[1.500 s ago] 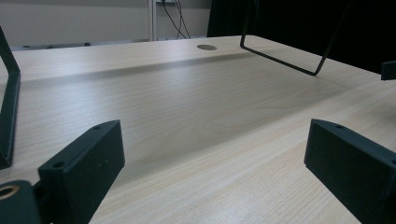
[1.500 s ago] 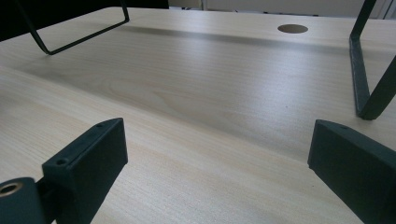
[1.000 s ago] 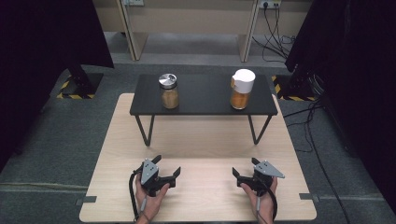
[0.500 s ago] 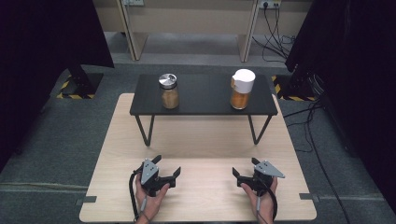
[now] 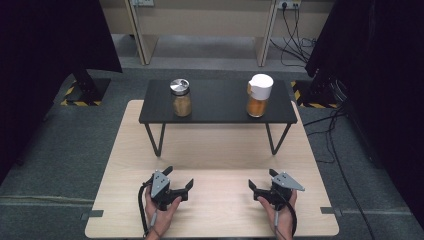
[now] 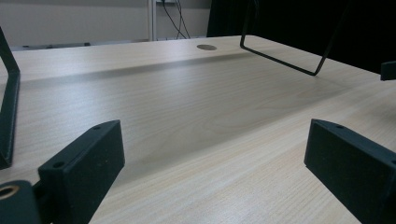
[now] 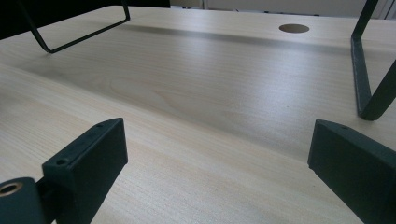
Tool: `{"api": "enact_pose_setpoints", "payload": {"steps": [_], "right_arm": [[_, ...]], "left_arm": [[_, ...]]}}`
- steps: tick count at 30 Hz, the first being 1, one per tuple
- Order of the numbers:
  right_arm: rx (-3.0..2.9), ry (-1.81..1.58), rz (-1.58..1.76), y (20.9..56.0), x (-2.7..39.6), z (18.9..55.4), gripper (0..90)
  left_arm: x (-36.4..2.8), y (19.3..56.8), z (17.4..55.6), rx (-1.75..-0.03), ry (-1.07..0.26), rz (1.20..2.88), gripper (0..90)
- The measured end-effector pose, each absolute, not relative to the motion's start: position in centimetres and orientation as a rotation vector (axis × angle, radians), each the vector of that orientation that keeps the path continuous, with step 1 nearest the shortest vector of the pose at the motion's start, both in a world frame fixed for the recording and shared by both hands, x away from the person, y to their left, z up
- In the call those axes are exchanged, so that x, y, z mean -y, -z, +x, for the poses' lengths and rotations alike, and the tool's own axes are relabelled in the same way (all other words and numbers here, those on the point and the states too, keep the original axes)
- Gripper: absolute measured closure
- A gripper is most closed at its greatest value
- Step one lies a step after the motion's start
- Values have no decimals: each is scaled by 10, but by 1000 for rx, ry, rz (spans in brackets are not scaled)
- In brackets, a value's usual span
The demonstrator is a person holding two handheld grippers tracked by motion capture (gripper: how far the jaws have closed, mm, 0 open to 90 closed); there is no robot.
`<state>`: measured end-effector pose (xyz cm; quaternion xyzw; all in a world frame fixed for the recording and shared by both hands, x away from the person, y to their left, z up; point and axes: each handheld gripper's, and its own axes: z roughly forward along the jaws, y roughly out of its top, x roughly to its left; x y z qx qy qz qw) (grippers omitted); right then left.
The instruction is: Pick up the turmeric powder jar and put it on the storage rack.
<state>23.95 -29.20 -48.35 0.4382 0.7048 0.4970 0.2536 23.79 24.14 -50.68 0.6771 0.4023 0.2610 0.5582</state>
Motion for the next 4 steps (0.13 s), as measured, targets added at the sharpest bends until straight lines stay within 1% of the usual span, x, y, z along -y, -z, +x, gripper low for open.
{"api": "enact_pose_setpoints", "payload": {"steps": [4], "right_arm": [[-1916, -1349, 1186, 484, 292, 239, 48]], "left_arm": [[-241, 507, 238, -948, -617, 1598, 42]]}}
